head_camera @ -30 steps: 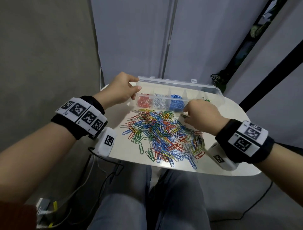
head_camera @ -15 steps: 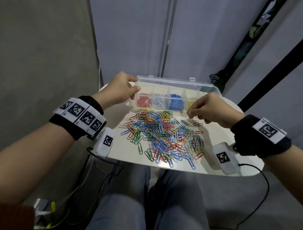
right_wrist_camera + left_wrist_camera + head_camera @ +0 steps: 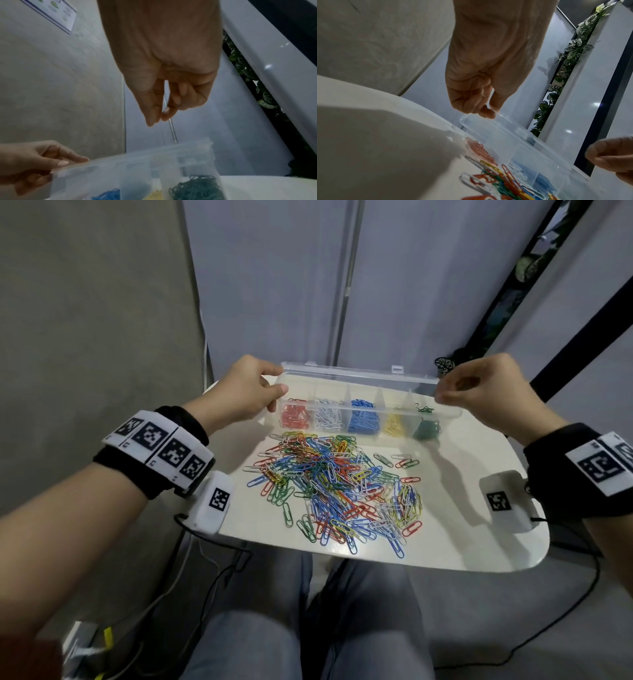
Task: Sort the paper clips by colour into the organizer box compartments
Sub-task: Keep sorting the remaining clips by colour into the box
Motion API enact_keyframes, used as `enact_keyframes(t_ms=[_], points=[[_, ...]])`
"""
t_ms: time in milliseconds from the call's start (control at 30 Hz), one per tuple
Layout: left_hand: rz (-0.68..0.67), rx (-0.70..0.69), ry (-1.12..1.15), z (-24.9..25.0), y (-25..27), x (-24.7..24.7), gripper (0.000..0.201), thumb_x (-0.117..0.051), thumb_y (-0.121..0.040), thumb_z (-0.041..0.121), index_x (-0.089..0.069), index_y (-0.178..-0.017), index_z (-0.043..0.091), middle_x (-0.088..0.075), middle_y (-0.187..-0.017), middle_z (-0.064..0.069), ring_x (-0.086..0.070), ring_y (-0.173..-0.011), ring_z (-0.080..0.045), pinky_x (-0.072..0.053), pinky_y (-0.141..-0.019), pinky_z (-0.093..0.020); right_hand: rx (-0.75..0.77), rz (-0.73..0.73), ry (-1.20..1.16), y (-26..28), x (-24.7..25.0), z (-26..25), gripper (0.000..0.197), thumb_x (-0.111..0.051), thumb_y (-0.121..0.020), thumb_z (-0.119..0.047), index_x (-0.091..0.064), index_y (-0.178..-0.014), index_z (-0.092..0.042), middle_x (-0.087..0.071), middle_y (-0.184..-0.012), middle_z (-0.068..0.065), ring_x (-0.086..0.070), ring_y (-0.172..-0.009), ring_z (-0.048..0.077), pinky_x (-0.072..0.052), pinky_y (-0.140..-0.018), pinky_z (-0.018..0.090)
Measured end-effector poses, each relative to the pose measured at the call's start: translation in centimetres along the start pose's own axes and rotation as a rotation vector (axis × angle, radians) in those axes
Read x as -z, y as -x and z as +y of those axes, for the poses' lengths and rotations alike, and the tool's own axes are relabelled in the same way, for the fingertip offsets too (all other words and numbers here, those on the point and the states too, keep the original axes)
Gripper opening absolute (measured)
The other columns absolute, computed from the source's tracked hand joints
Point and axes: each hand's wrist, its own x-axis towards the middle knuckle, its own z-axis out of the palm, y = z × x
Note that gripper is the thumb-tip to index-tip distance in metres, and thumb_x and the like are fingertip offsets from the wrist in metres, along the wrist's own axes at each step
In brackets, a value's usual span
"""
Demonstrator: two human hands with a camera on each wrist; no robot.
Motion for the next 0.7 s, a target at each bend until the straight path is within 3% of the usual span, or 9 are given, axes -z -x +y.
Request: enact_keyframes(t_ms=[100,233,333,467,700], points=[[-0.001,0.002,-0.003,0.1,0.0,0.1,0.046,-0.060,-0.096,0.019,-0.049,-0.139,0.006,-0.061,-0.058,-0.003,-0.040,-0.052,-0.017,-0.035,-0.047,-0.024,0.070,-0.255,0.081,1.0,-0.7,-0.1,0.009,-0.077,-0.075,0.000,-0.075,-0.073,-0.008,-0.064,-0.062,-0.001,-0.046,-0.048,-0.002,-0.034,-0.047,0.008],[0.004,0.002,0.006,0.2,0.0,0.0,0.046,-0.060,-0.096,0.018,-0.049,-0.138,0.006,-0.061,-0.060,-0.005,-0.040,-0.053,-0.017,-0.035,-0.047,-0.024,0.078,-0.471,0.259,2.0,-3.2,1.2,0.014,-0.082,-0.072,-0.011,-0.075,-0.083,-0.016,-0.067,-0.073,-0.004,-0.053,-0.056,0.002,-0.039,-0.055,0.010],[0.004,0.006,0.006,0.2,0.1,0.1,0.046,-0.060,-0.095,0.019,-0.049,-0.139,0.006,-0.061,-0.059,-0.004,-0.040,-0.054,-0.019,-0.035,-0.047,-0.024,0.065,-0.482,0.272,2.4,-4.4,1.7,0.013,-0.080,-0.072,-0.009,-0.072,-0.079,-0.016,-0.068,-0.076,0.000,-0.055,-0.062,0.008,-0.040,-0.055,0.014],[0.004,0.009,0.004,0.1,0.0,0.1,0.046,-0.060,-0.095,0.019,-0.049,-0.139,0.006,-0.061,-0.059,-0.003,-0.039,-0.053,-0.019,-0.035,-0.046,-0.024,0.060,-0.498,0.273,2.4,-4.8,1.3,0.017,-0.074,-0.072,0.002,-0.070,-0.070,-0.014,-0.065,-0.069,-0.003,-0.050,-0.057,0.002,-0.037,-0.051,0.008],[0.000,0.011,0.014,0.0,-0.1,0.1,0.047,-0.060,-0.096,0.019,-0.048,-0.140,0.007,-0.061,-0.058,-0.003,-0.039,-0.054,-0.020,-0.035,-0.047,-0.024,0.122,-0.476,0.311,3.1,-4.5,0.9,0.016,-0.075,-0.074,-0.002,-0.065,-0.066,-0.011,-0.060,-0.064,-0.004,-0.048,-0.057,0.005,-0.038,-0.054,0.011]])
